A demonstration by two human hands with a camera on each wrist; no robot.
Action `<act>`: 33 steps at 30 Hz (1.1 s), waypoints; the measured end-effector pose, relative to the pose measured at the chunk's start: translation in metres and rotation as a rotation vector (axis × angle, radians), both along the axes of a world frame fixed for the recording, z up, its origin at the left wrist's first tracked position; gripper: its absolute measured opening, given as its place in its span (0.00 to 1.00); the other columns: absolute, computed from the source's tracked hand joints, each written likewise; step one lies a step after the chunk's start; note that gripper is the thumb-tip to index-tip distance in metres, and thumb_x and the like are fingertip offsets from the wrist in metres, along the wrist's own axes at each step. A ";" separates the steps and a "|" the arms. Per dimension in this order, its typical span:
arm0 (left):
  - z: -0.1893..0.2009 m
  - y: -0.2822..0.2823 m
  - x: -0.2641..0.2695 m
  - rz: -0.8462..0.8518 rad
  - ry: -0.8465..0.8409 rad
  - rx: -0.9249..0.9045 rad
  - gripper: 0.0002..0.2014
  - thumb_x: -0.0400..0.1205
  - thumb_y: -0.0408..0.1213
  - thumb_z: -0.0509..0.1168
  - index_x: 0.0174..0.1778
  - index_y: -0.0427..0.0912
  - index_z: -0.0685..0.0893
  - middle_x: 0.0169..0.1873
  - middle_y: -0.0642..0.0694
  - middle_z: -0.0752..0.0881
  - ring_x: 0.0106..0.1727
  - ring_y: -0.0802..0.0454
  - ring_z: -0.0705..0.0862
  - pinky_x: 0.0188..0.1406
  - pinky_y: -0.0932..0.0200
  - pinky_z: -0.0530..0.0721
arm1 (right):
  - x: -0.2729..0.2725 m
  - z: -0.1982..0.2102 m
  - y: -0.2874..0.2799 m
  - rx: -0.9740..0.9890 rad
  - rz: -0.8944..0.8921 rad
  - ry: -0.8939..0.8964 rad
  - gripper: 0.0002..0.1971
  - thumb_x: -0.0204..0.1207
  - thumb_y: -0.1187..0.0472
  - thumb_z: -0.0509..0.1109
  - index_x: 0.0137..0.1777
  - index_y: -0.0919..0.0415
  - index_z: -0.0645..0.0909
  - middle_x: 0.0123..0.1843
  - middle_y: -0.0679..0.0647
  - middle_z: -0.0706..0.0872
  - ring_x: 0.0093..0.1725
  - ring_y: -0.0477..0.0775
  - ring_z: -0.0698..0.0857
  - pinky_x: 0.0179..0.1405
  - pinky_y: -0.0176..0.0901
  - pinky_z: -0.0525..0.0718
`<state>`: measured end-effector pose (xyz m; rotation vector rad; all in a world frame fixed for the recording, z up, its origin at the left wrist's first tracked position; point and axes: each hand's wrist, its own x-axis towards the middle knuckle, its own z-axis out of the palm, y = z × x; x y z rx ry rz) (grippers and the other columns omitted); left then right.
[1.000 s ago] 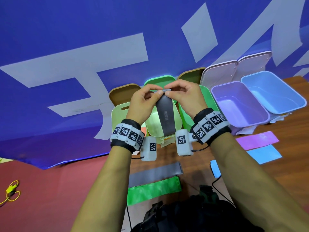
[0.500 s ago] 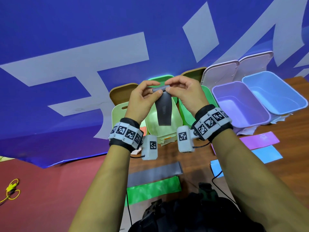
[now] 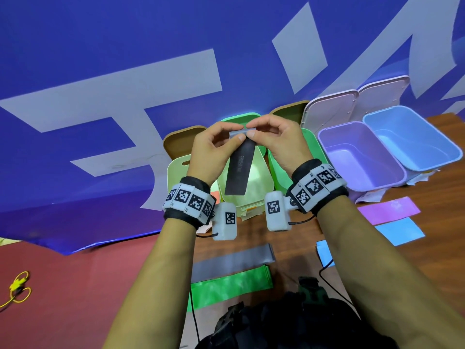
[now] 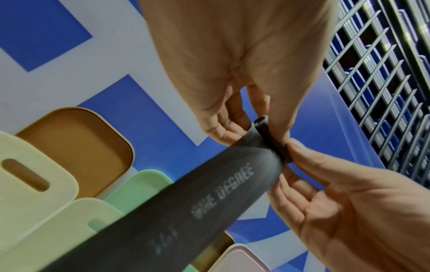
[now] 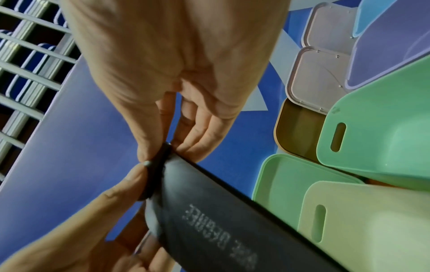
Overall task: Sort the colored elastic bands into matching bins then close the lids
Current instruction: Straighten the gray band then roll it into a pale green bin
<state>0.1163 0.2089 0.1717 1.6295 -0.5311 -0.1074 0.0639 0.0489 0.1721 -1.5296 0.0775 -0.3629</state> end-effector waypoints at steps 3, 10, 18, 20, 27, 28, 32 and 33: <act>-0.002 -0.002 -0.002 0.046 0.031 0.002 0.07 0.81 0.35 0.72 0.54 0.44 0.87 0.47 0.46 0.90 0.52 0.51 0.87 0.57 0.53 0.85 | -0.002 0.001 -0.002 0.013 -0.027 -0.013 0.07 0.74 0.72 0.76 0.51 0.66 0.88 0.47 0.54 0.90 0.49 0.47 0.89 0.58 0.41 0.87; -0.003 -0.005 0.000 0.037 0.052 -0.004 0.08 0.84 0.33 0.69 0.55 0.34 0.87 0.49 0.39 0.90 0.51 0.51 0.88 0.55 0.52 0.86 | 0.000 -0.002 -0.004 -0.017 -0.033 -0.023 0.09 0.71 0.74 0.77 0.49 0.65 0.88 0.45 0.56 0.90 0.47 0.47 0.88 0.55 0.39 0.86; -0.004 -0.009 -0.002 0.012 0.045 -0.013 0.10 0.80 0.24 0.70 0.55 0.37 0.85 0.50 0.44 0.88 0.52 0.55 0.87 0.52 0.62 0.84 | -0.002 -0.005 -0.006 0.024 0.006 0.027 0.11 0.72 0.72 0.78 0.53 0.64 0.85 0.51 0.54 0.89 0.50 0.49 0.90 0.57 0.43 0.88; -0.003 -0.009 -0.001 0.009 0.032 0.000 0.11 0.79 0.24 0.72 0.55 0.36 0.85 0.50 0.43 0.88 0.52 0.54 0.87 0.53 0.62 0.84 | -0.001 -0.007 -0.006 0.024 -0.015 0.033 0.09 0.73 0.71 0.78 0.51 0.64 0.85 0.49 0.55 0.89 0.50 0.48 0.88 0.58 0.43 0.87; -0.006 -0.011 -0.001 0.041 0.072 0.056 0.08 0.83 0.31 0.69 0.56 0.36 0.86 0.48 0.46 0.89 0.51 0.56 0.87 0.56 0.56 0.86 | 0.000 -0.007 -0.009 -0.013 -0.021 0.033 0.11 0.71 0.74 0.78 0.48 0.59 0.86 0.46 0.54 0.90 0.44 0.46 0.90 0.51 0.37 0.88; -0.007 -0.012 -0.001 0.041 0.072 0.071 0.07 0.83 0.32 0.68 0.56 0.36 0.86 0.47 0.48 0.89 0.50 0.56 0.87 0.56 0.54 0.86 | 0.000 -0.007 -0.010 -0.023 -0.027 0.038 0.11 0.71 0.74 0.78 0.47 0.58 0.86 0.46 0.53 0.90 0.44 0.46 0.90 0.50 0.38 0.88; -0.007 -0.013 -0.001 0.027 0.032 0.071 0.06 0.82 0.28 0.69 0.55 0.37 0.85 0.49 0.46 0.88 0.50 0.56 0.87 0.52 0.61 0.85 | 0.000 -0.009 -0.012 -0.024 -0.023 0.045 0.11 0.70 0.76 0.77 0.50 0.65 0.86 0.48 0.56 0.90 0.47 0.49 0.90 0.53 0.41 0.88; -0.007 -0.013 -0.001 0.025 0.025 0.062 0.07 0.82 0.27 0.69 0.55 0.36 0.84 0.50 0.45 0.88 0.50 0.57 0.87 0.51 0.64 0.84 | -0.001 -0.009 -0.013 -0.008 -0.012 0.039 0.11 0.70 0.76 0.77 0.51 0.66 0.86 0.49 0.58 0.90 0.49 0.51 0.90 0.55 0.43 0.88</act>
